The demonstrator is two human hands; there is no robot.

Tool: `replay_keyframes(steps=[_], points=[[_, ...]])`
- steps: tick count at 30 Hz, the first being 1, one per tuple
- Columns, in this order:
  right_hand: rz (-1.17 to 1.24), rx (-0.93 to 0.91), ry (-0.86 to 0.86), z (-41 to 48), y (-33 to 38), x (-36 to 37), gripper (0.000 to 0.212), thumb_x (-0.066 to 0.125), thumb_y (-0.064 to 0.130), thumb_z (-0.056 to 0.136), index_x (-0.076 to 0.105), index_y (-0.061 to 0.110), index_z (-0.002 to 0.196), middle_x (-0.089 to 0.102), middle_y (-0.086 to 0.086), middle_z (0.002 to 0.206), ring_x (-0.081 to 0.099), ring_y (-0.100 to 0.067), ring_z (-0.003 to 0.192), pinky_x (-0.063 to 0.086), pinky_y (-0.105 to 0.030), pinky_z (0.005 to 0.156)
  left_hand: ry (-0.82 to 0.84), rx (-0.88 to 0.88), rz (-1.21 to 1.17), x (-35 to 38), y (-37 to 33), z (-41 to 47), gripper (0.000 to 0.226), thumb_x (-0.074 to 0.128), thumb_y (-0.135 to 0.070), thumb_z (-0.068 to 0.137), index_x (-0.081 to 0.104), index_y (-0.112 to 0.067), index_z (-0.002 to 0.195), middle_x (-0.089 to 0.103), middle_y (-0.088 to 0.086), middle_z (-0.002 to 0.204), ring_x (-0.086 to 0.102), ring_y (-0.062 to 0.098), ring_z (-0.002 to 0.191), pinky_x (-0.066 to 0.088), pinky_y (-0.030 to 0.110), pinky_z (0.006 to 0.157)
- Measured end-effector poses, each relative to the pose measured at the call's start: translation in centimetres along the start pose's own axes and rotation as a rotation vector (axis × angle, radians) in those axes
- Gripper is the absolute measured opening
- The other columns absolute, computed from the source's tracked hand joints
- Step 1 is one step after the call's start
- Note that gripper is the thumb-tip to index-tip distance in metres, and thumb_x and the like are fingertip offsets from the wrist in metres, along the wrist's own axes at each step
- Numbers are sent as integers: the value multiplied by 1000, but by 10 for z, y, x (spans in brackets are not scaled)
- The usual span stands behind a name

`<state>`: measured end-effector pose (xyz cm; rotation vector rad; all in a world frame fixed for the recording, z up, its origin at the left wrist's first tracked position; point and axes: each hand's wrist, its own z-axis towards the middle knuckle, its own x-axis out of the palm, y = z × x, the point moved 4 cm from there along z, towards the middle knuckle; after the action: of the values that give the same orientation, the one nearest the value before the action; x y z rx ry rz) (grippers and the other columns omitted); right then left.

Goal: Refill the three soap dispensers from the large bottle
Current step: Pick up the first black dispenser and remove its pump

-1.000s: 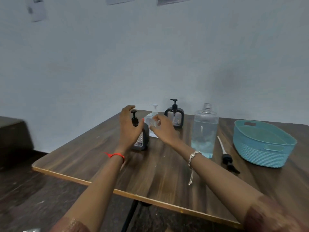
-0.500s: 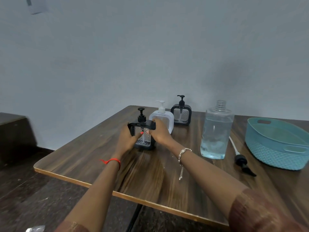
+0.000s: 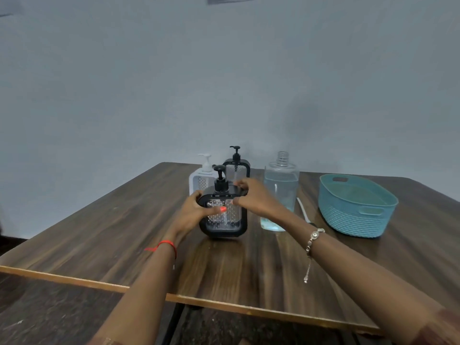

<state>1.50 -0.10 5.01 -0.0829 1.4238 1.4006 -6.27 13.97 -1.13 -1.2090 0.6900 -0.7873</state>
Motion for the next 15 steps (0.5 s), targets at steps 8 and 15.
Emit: replay_keyframes(steps=[8, 15], points=[[130, -32, -169, -19, -2, -19, 36, 77, 29, 74, 66, 1, 94, 60, -6, 77, 55, -16, 71, 37, -20, 59, 65, 42, -48, 44, 0, -14, 53, 79, 7, 62, 55, -6, 108, 70, 5, 93, 70, 9, 78, 54, 19, 66], [136, -35, -123, -19, -11, -25, 34, 78, 27, 70, 58, 1, 63, 50, -3, 58, 44, -14, 57, 32, -32, 69, 94, 61, -42, 46, -1, -22, 62, 84, 0, 58, 55, -3, 112, 69, 9, 100, 68, 18, 90, 55, 26, 75]])
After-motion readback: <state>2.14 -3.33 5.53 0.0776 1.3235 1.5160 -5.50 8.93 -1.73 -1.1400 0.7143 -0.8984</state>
